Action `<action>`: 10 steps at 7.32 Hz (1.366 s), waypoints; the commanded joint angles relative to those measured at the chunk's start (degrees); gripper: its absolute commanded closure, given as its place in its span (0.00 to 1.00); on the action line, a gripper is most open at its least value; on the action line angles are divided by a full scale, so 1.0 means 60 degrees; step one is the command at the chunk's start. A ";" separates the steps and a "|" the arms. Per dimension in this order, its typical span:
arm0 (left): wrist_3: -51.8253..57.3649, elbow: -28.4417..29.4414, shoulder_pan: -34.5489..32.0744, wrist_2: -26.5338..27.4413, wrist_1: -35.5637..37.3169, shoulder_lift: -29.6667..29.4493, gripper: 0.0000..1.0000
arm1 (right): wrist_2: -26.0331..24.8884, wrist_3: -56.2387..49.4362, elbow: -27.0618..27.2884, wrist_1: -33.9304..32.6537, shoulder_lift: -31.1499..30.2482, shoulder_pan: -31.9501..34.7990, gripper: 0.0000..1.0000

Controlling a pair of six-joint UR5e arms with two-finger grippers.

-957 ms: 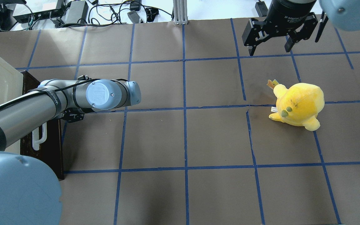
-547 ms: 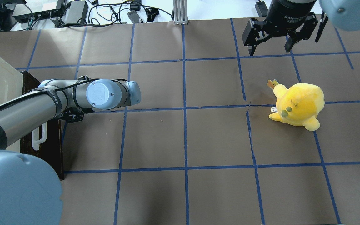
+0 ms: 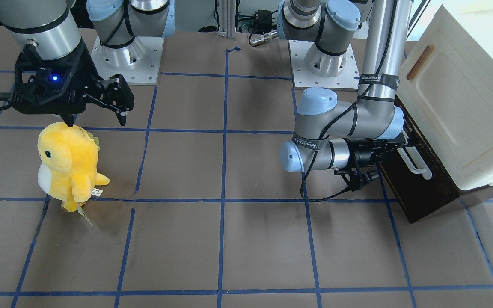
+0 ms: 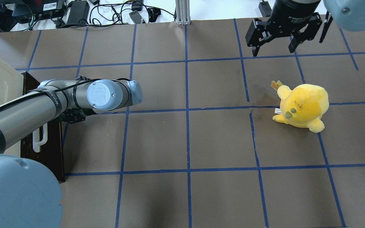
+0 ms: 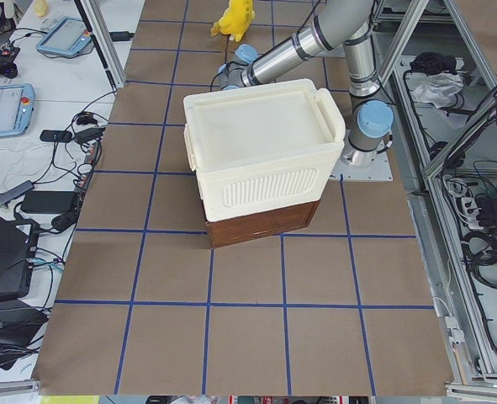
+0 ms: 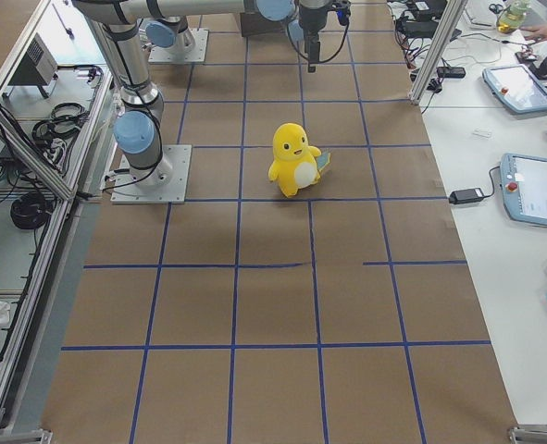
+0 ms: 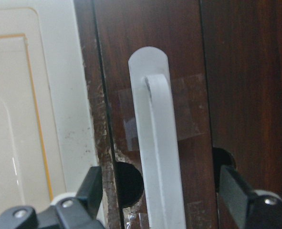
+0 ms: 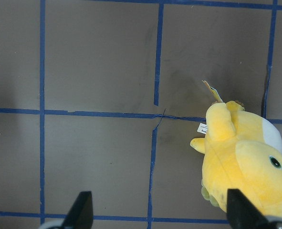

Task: Pull drawer sideways
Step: 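Lower the left gripper around the white handle and close it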

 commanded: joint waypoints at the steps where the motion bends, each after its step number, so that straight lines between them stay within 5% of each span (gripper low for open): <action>1: -0.0068 0.0028 0.0004 0.0007 -0.0006 -0.0055 0.22 | -0.0014 0.0000 0.0000 0.0000 0.0000 0.0000 0.00; 4: -0.0082 0.0013 0.0004 -0.0226 -0.0035 -0.0085 0.58 | 0.0000 0.0000 0.0000 0.0000 0.0000 0.0000 0.00; 10: -0.0082 -0.0016 0.0004 -0.0301 -0.0284 -0.0114 0.84 | 0.0000 0.0000 0.0000 0.0000 0.0000 0.0000 0.00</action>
